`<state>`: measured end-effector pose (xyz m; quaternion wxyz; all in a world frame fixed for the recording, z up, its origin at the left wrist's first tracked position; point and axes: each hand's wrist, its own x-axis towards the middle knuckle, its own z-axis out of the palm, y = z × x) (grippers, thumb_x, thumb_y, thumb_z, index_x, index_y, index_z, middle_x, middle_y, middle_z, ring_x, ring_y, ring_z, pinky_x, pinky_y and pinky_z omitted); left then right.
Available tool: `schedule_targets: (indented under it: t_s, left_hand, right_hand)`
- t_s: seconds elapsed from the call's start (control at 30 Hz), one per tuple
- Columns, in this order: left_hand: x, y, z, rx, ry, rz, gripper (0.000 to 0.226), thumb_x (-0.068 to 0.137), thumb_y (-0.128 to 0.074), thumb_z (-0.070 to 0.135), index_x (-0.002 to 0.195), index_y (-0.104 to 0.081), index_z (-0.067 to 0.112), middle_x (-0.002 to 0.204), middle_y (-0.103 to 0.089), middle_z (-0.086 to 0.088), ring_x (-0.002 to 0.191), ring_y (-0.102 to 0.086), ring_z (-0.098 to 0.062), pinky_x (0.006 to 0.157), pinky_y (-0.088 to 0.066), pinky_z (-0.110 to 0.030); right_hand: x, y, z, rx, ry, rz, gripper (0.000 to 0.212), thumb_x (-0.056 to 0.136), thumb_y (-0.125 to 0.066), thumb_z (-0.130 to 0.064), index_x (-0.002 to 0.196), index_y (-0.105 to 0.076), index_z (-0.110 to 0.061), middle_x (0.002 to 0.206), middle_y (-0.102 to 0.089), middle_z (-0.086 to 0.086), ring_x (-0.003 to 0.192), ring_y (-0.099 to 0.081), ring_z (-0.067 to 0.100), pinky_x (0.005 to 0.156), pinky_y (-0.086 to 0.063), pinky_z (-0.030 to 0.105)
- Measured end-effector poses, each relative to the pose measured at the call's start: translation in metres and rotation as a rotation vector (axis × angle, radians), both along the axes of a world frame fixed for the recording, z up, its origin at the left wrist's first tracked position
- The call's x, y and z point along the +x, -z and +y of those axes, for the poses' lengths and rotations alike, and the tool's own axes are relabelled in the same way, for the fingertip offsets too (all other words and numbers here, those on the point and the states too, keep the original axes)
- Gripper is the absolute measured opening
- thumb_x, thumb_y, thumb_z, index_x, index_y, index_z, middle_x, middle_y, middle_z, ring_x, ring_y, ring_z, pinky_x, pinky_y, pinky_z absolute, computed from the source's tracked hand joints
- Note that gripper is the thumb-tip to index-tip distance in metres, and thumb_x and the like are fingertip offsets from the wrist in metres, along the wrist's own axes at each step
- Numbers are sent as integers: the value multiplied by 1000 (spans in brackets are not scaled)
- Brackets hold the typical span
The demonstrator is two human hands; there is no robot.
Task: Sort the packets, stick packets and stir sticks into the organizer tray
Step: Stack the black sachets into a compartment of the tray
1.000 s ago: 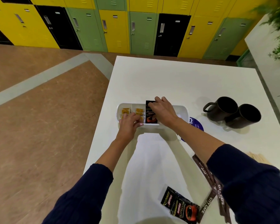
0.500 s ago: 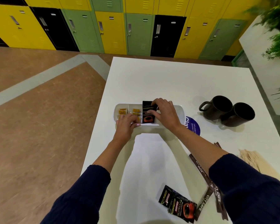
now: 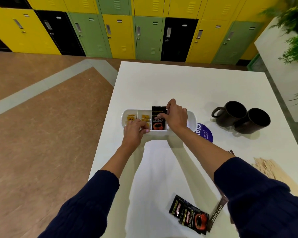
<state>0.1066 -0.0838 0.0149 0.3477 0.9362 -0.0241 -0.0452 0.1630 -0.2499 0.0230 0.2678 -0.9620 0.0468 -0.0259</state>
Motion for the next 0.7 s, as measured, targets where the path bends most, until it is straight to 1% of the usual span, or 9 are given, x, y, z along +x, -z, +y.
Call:
schedule_targets:
  t_s: [0.13,0.2,0.27,0.33,0.4,0.47,0.57,0.63,0.7]
  left_hand:
    - [-6,-4,-6,107,9,-28,15,90,-59,21,99,-68,12,101,-59,-9,103,-47,-29,81,-33,-36]
    - [-17,-5,-11,162,-8,-82,24,92,-56,20,115,-62,16,115,-55,-9,112,-44,-29,89,-35,-38]
    - [-31,-5,-18,174,-16,-150,33,93,-54,20,126,-54,16,127,-49,-11,117,-40,-30,96,-35,-41]
    - [-47,-4,-25,168,35,-208,33,93,-54,19,126,-52,13,125,-50,-12,114,-42,-32,94,-38,-42]
    - [-66,1,-33,139,106,-218,29,92,-56,17,121,-55,12,116,-55,-11,106,-48,-30,87,-39,-39]
    - [-85,7,-40,92,195,-141,22,92,-55,19,114,-57,13,104,-61,-8,98,-54,-26,81,-41,-37]
    - [-107,15,-48,53,302,155,18,94,-53,27,104,-58,14,95,-66,-7,87,-61,-24,74,-44,-33]
    - [-120,21,-53,93,353,367,23,94,-52,34,98,-59,12,96,-68,-7,88,-61,-25,76,-46,-33]
    - [-131,26,-59,119,415,513,25,92,-54,39,92,-57,14,96,-68,-7,90,-62,-24,81,-47,-36]
  right_hand:
    - [-11,-6,-11,51,11,-42,51,72,-77,-43,99,-49,-10,86,-67,4,83,-60,24,81,-36,35]
    - [-23,-14,-20,102,-22,-60,50,73,-75,-45,98,-50,-9,84,-67,4,78,-59,21,80,-38,35]
    - [-38,-23,-27,169,-71,-68,45,77,-73,-42,96,-52,-8,79,-66,4,71,-56,18,73,-42,35]
    - [-57,-29,-34,221,-125,-19,37,81,-72,-37,95,-55,-8,76,-63,3,70,-56,16,66,-43,33]
    - [-80,-28,-45,220,-181,57,28,84,-69,-31,94,-57,-8,77,-64,3,72,-59,18,65,-45,32]
    - [-105,-22,-57,188,-217,123,19,86,-67,-25,93,-58,-9,80,-67,4,73,-62,18,65,-46,31]
    - [-137,-10,-78,196,-275,304,12,86,-66,-18,92,-61,-8,76,-63,-2,70,-59,11,67,-47,29]
    - [-157,-3,-93,193,-349,488,11,86,-67,-15,92,-63,-7,75,-63,-3,67,-59,8,66,-47,25]
    - [-177,3,-106,184,-388,650,13,84,-69,-15,93,-64,-7,83,-69,6,72,-64,14,70,-51,26]
